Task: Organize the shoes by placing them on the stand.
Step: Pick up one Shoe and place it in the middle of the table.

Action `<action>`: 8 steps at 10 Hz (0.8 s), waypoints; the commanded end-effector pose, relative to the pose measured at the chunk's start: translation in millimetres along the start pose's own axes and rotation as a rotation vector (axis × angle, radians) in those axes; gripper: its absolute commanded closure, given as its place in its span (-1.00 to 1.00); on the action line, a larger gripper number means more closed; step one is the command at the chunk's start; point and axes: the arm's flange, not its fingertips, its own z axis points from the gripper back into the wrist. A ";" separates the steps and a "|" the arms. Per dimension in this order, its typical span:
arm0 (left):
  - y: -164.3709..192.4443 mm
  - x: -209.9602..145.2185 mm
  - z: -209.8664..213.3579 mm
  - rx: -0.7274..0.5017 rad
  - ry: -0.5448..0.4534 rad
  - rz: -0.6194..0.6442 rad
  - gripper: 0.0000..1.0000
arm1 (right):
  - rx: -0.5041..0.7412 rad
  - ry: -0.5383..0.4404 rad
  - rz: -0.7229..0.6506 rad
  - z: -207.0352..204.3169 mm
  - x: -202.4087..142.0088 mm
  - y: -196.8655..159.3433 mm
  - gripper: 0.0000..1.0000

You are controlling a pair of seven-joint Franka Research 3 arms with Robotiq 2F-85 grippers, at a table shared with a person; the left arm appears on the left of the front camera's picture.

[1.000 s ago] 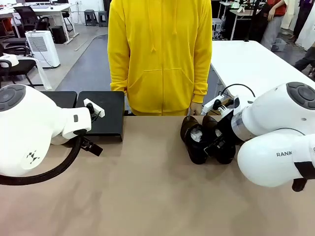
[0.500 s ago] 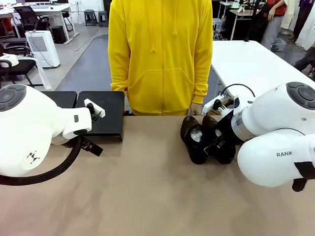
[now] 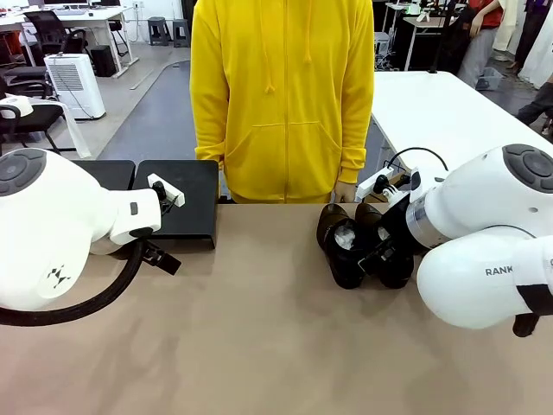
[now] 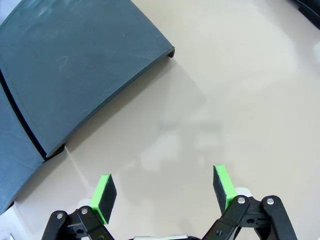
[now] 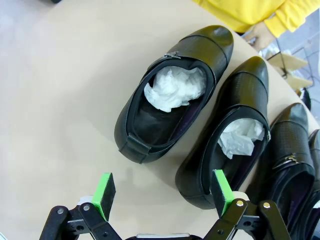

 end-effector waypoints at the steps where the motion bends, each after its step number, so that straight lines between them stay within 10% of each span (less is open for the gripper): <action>1: 1.5 -0.4 0.1 0.000 0.000 0.004 -1.00 | 0.000 0.000 -0.001 0.0 0.0 0.0 -1.00; 5: 20.4 2.6 41.0 0.019 -0.053 -0.002 -1.00 | 0.054 -0.068 -0.068 50.7 -8.9 -7.4 -1.00; 8: 63.8 5.6 114.7 -0.186 -0.173 0.042 -1.00 | 0.142 -0.165 -0.160 135.2 -33.2 -53.7 -1.00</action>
